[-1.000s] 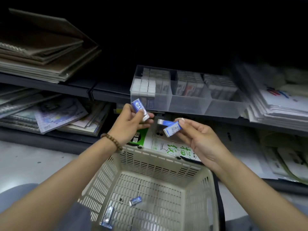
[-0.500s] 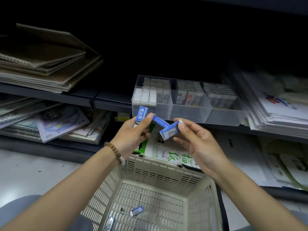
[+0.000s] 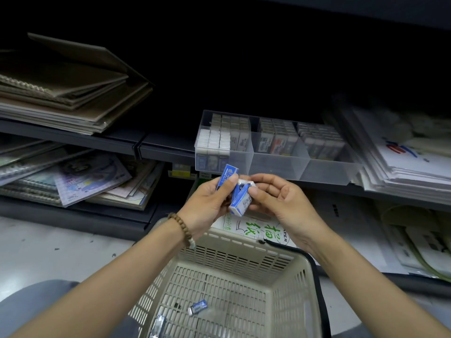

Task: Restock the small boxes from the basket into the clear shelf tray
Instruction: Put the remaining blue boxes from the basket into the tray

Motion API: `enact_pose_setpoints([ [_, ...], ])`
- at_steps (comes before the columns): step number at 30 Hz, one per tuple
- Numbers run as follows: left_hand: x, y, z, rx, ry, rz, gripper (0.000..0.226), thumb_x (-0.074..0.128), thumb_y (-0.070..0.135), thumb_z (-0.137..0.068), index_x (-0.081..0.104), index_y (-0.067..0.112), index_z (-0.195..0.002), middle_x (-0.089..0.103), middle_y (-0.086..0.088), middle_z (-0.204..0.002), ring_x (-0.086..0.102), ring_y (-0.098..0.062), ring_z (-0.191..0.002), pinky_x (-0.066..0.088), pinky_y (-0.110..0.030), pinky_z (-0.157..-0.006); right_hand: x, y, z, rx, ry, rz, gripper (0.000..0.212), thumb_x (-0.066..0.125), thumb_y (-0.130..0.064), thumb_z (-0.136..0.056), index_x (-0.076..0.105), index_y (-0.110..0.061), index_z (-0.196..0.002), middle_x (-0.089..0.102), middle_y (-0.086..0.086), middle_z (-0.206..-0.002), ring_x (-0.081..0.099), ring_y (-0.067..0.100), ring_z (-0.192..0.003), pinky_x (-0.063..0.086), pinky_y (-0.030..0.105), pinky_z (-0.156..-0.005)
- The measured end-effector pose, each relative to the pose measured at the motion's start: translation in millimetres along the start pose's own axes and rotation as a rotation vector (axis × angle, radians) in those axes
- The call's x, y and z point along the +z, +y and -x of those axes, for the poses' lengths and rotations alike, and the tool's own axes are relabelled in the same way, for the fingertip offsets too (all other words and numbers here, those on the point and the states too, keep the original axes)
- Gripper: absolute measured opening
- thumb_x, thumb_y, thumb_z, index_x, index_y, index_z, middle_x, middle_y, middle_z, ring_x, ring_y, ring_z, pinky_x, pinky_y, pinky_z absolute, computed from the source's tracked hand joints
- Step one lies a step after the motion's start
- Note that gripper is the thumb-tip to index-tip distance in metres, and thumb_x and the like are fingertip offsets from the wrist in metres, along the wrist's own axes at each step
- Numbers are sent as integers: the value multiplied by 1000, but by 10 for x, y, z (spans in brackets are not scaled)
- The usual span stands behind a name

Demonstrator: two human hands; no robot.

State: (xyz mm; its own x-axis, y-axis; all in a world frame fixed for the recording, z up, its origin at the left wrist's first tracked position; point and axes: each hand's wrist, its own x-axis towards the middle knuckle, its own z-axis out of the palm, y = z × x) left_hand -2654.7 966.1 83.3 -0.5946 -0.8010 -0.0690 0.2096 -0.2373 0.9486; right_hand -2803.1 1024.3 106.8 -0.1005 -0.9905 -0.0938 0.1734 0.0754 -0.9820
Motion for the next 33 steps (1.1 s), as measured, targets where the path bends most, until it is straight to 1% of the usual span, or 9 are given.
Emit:
enact_pose_setpoints([
  [4, -16, 14, 6, 36, -15, -74, 39, 50, 44, -81, 67, 20, -107, 73, 1, -89, 68, -8, -79, 52, -17, -66, 18, 36, -16, 111, -24, -52, 43, 69, -22, -69, 66, -7, -110, 71, 14, -106, 68, 20, -94, 57, 24, -82],
  [8, -44, 14, -3, 61, -22, -120, 35, 48, 43, -84, 65, 23, -106, 71, 2, -87, 67, -8, -76, 52, -19, -64, 61, 45, -17, 185, -64, -131, 40, 66, -20, -70, 66, -6, -107, 72, 9, -96, 69, 10, -80, 55, 15, -69],
  [13, -99, 32, -30, -18, 75, -48, 31, 37, 34, -97, 57, 13, -85, 65, -2, -70, 63, -10, -60, 54, -20, -58, 73, 14, -33, 194, -55, -228, 47, 60, -9, -81, 52, 8, -124, 67, 16, -99, 62, 18, -77, 57, 15, -67],
  [19, -369, 104, -73, 12, 107, -474, 14, 40, 24, -97, 33, 19, -86, 47, 3, -69, 45, -6, -53, 40, -17, -50, -38, -144, -64, 104, -39, -221, 35, 61, -16, -75, 63, -9, -109, 71, 2, -85, 63, 4, -63, 55, 14, -62],
  [22, -506, 180, -70, 107, 83, -564, 23, 58, 37, -85, 41, 21, -82, 53, 0, -66, 49, -12, -55, 42, -26, -53, -93, -180, -60, 83, -62, -181, 34, 60, -18, -76, 63, -12, -110, 71, 3, -88, 63, 6, -68, 55, 16, -64],
  [25, -541, 227, -53, 174, 92, -517, 32, 67, 55, -64, 55, 25, -72, 64, -6, -81, 60, -15, -72, 51, -25, -61, -120, -176, -56, 79, -87, -163, 37, 62, -19, -76, 62, -13, -113, 71, 4, -92, 65, 8, -73, 57, 18, -68],
  [28, -522, 206, -67, 135, 68, -311, 22, 68, 32, -72, 51, 20, -80, 70, -3, -107, 69, -18, -92, 56, -26, -76, -106, -145, -51, 91, -109, -127, 37, 63, -19, -77, 62, -12, -113, 72, 3, -92, 66, 8, -72, 56, 18, -68],
  [30, -476, 209, -56, 102, 14, -247, 17, 61, 17, -81, 44, 15, -85, 72, -7, -99, 71, -21, -84, 57, -24, -70, -84, -128, -47, 95, -122, -98, 35, 63, -20, -76, 63, -12, -111, 73, 3, -90, 66, 7, -70, 55, 17, -67],
  [33, -379, 208, -21, 56, 4, -294, 12, 56, 18, -87, 50, 15, -96, 74, -6, -83, 71, -17, -70, 58, -24, -64, -59, -112, -36, 92, -148, -63, 33, 65, -21, -76, 64, -13, -108, 73, 3, -89, 66, 7, -72, 55, 17, -67],
])
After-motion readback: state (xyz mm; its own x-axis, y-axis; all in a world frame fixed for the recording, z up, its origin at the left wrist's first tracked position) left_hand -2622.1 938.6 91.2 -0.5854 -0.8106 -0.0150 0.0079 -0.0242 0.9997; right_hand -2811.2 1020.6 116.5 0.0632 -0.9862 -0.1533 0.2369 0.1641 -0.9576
